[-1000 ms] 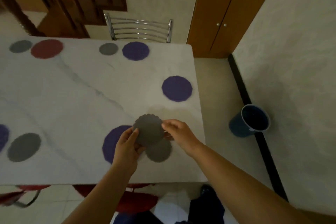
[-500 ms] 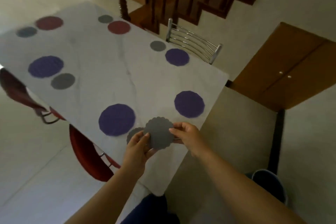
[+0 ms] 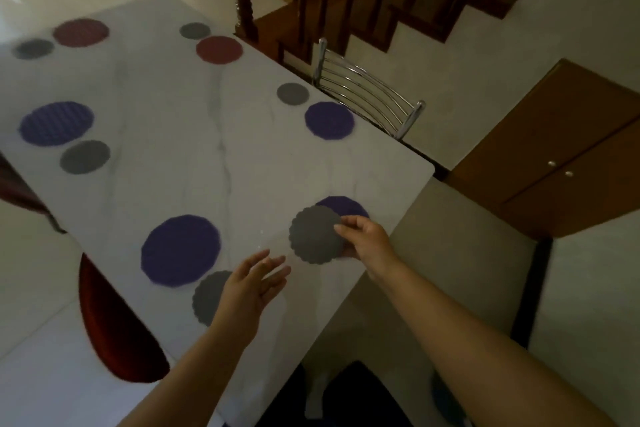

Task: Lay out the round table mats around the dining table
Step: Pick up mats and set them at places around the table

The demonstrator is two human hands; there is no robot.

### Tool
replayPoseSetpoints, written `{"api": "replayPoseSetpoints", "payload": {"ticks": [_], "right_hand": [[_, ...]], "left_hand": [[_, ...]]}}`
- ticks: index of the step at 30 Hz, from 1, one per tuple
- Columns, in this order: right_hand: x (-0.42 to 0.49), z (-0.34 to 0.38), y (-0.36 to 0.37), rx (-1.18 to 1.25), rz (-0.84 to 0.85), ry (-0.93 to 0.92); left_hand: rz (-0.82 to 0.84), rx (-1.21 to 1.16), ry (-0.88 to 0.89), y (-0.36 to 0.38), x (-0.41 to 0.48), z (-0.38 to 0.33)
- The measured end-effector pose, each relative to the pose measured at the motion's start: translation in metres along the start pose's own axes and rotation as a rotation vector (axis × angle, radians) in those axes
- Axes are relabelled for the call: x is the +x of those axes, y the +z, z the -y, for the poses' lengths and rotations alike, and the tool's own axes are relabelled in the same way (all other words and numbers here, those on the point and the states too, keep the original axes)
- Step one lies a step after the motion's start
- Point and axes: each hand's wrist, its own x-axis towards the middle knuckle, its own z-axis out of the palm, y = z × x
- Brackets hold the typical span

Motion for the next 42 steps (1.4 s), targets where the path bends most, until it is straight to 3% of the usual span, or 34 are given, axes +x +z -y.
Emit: {"api": "replayPoseSetpoints", "payload": {"ticks": [4,13,21,25,30,37,42], "right_hand": [[0.044,0.008,-0.060,-0.043,-0.052,0.054],[0.149,0.027,-0.160,-0.273,0.033,0.095],[0.204,0.025,-0.166,-0.475,0.148,0.120],[0.214,0.023,-0.165,-0.643,0.126,0.031],[0.217,0.023,-0.163,-0.813,0.156,-0.045],[0.210,0.028,-0.158,-0.857,0.160,-0.055],[0.203,0.031,-0.160,-1.122,0.201,-0.140]], "left_hand": [[-0.098,-0.022,0.010,0.018,0.009,0.020],[-0.325,-0.217,0.121,0.099,0.018,0.061],[-0.492,-0.282,0.137,0.134,0.015,0.083],[-0.551,-0.312,0.156,0.133,0.011,0.089],[-0.576,-0.329,0.163,0.135,0.008,0.091],[-0.578,-0.311,0.180,0.128,-0.001,0.082],[-0.558,-0.305,0.174,0.123,-0.007,0.078]]}}
